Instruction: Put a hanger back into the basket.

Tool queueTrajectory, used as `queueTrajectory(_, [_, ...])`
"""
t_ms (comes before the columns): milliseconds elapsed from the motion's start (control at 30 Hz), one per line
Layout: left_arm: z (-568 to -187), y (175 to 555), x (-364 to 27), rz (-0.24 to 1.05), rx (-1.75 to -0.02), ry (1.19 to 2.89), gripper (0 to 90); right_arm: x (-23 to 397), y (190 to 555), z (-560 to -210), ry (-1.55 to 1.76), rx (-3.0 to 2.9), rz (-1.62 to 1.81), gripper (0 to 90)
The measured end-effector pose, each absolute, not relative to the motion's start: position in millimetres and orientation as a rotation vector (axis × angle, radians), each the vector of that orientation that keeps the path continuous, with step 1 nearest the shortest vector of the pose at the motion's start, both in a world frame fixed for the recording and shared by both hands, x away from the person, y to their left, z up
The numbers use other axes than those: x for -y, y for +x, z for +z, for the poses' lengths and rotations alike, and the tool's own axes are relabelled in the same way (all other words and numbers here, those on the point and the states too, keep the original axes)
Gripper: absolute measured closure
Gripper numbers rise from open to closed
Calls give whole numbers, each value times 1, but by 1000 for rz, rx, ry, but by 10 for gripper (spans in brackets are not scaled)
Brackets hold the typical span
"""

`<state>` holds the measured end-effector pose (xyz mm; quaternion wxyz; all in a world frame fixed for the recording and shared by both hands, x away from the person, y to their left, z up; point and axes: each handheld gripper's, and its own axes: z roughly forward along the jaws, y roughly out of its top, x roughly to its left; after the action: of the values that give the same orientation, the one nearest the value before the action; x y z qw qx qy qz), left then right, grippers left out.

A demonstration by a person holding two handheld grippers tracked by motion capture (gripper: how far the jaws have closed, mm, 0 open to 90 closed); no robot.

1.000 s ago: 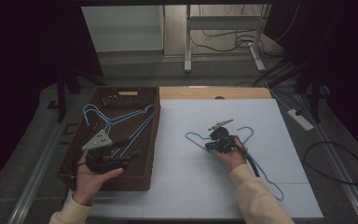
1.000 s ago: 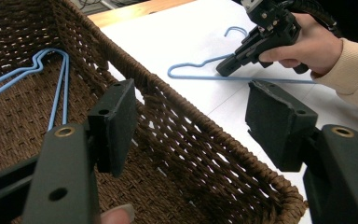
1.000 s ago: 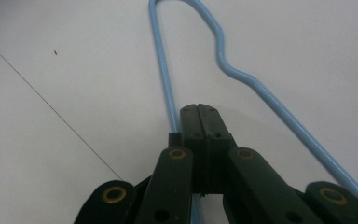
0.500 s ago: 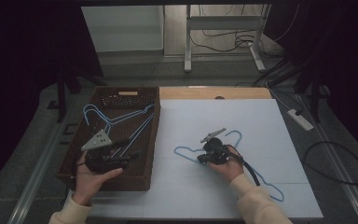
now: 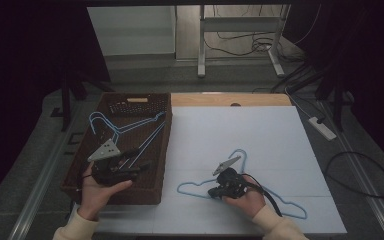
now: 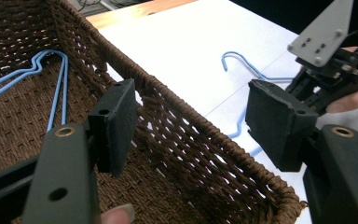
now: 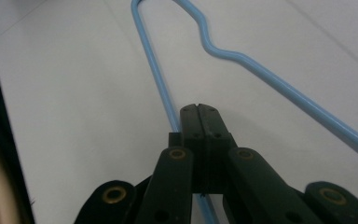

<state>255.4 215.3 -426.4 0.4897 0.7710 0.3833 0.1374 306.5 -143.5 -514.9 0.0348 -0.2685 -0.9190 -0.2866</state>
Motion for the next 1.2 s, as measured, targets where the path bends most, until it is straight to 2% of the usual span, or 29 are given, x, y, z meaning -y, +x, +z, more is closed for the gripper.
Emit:
queueTrajectory(200, [-426, 255, -215, 334, -929, 1874, 352, 154, 305, -510, -816, 2824, -934, 900])
queueTrajectory(400, [-427, 256, -215, 333, -931, 1873, 352, 194, 316, -486, -973, 2810, -1093, 898])
queueTrajectory(467, [-427, 256, -215, 331, -930, 1875, 351, 224, 322, -476, -1106, 2829, -1129, 795])
queueTrajectory(567, [-427, 255, -214, 329, -928, 1875, 351, 248, 324, -473, -1202, 2846, -1126, 716])
queueTrajectory(600, [-427, 256, -214, 329, -928, 1875, 351, 248, 324, -473, -1202, 2846, -1126, 716])
queueTrajectory(633, [-427, 256, -214, 328, -928, 1875, 351, 262, 326, -474, -1259, 2838, -1105, 599])
queueTrajectory(733, [-427, 256, -213, 324, -928, 1879, 351, 274, 328, -480, -1300, 2847, -1043, 514])
queueTrajectory(767, [-427, 256, -213, 324, -928, 1879, 351, 274, 328, -480, -1300, 2847, -1043, 514])
queueTrajectory(800, [-427, 256, -212, 319, -927, 1880, 351, 275, 330, -484, -1297, 2871, -992, 467])
queueTrajectory(1133, [-428, 256, -212, 314, -927, 1882, 350, 254, 340, -488, -1184, 2952, -862, 461])
queueTrajectory(1200, [-428, 256, -212, 314, -926, 1882, 351, 247, 343, -490, -1144, 2976, -808, 483])
